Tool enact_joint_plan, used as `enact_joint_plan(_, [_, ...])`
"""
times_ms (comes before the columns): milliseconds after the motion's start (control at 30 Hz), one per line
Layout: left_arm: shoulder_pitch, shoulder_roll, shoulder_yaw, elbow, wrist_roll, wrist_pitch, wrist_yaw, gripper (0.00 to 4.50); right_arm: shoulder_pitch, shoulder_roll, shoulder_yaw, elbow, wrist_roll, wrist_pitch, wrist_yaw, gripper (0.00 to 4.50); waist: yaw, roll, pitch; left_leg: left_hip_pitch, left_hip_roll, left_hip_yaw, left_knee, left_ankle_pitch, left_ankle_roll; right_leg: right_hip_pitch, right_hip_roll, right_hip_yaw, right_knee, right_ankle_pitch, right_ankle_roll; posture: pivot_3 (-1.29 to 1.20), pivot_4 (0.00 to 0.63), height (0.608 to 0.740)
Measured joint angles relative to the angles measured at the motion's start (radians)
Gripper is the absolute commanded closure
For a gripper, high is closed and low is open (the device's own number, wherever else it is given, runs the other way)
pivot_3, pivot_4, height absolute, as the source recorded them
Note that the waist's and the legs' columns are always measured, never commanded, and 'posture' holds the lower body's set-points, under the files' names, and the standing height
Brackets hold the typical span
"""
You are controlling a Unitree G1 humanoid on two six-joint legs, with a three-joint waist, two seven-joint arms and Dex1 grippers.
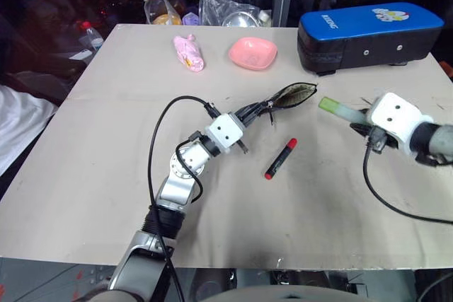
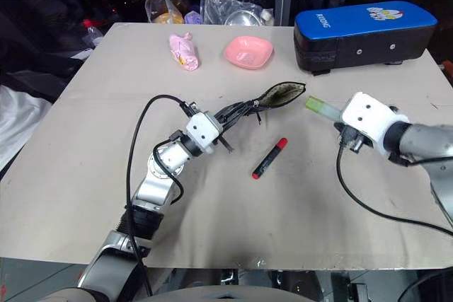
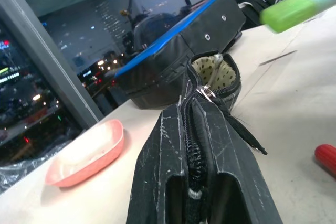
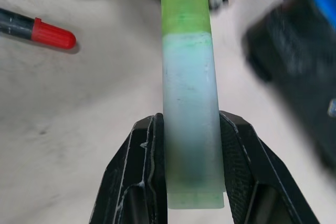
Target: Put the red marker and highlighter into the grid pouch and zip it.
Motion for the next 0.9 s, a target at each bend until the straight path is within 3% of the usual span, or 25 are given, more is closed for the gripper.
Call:
enact_joint_plan(167, [-0.011,0.004,-0.029,0.003,0.003,-0.032,-0.028,4.5,-0.18,0.033,0.153,0.19,-0.114,-0.2,0.08,3.72,0.0,0.0,0.0,0.0,0.0,0.001,0.0,0.0,0.0,0.0,0.0,0.0,0.0,0.0,0.0,0.0,0.15,0.74])
enact_joint_plan(500, [-0.016,0.001,-0.041,0.005,0.011,-0.062,-0.04,4.5,-0.357,0.109,0.325,0.412,-0.275,-0.486,0.235,3.72,-0.002,0.001,0.001,0.002,0.001,0.005,0.0,0.0,0.0,-0.001,0.0,0.002,0.001,0.0,0.0,0.0,0.15,0.74])
enact_joint_plan(700, [-0.025,0.001,-0.057,0.02,0.011,-0.087,-0.065,4.5,-0.483,0.199,0.361,0.507,-0.339,-0.646,0.278,3.72,-0.001,0.002,0.001,0.002,0.002,0.009,0.001,0.0,0.0,-0.002,0.0,0.001,0.003,0.0,0.0,0.0,0.15,0.74])
enact_joint_plan(900, [-0.04,0.005,-0.066,0.034,0.006,-0.113,-0.09,4.5,-0.5,0.309,0.383,0.565,-0.366,-0.73,0.287,3.72,0.002,0.002,0.001,0.002,0.002,0.012,0.001,0.0,0.0,-0.003,0.0,0.001,0.004,0.0,0.0,0.0,0.15,0.74])
